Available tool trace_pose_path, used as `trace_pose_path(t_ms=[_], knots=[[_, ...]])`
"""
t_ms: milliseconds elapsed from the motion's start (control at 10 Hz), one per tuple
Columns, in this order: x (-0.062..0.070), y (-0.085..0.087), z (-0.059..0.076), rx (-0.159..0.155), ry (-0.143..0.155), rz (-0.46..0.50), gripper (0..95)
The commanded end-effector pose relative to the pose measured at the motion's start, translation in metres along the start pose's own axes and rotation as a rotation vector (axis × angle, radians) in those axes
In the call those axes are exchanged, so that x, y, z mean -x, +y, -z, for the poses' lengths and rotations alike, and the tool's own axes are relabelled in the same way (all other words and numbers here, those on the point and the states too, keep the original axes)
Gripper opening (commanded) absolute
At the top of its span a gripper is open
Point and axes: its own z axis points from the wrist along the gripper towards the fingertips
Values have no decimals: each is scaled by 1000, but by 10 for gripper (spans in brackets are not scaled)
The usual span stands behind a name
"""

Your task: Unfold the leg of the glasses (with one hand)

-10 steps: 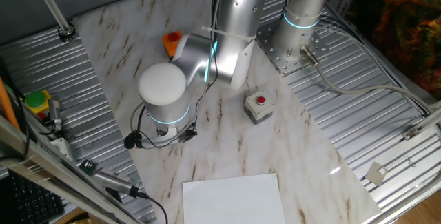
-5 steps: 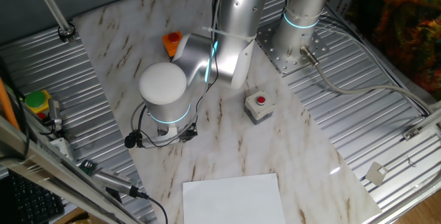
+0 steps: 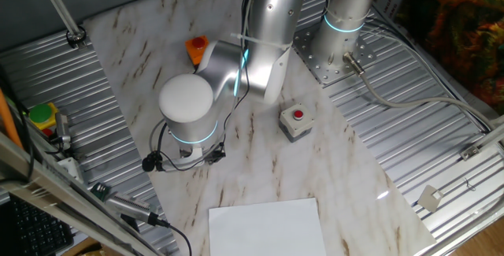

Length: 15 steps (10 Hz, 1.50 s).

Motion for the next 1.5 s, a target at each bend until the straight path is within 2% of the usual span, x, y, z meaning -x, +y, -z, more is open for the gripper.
trace_pose_path(t_ms=[100, 800, 1500], knots=[[0, 0, 0, -2, 0, -2, 0], [1, 0, 0, -4, -2, -2, 0], [3, 1, 10, 10, -14, -19, 0]])
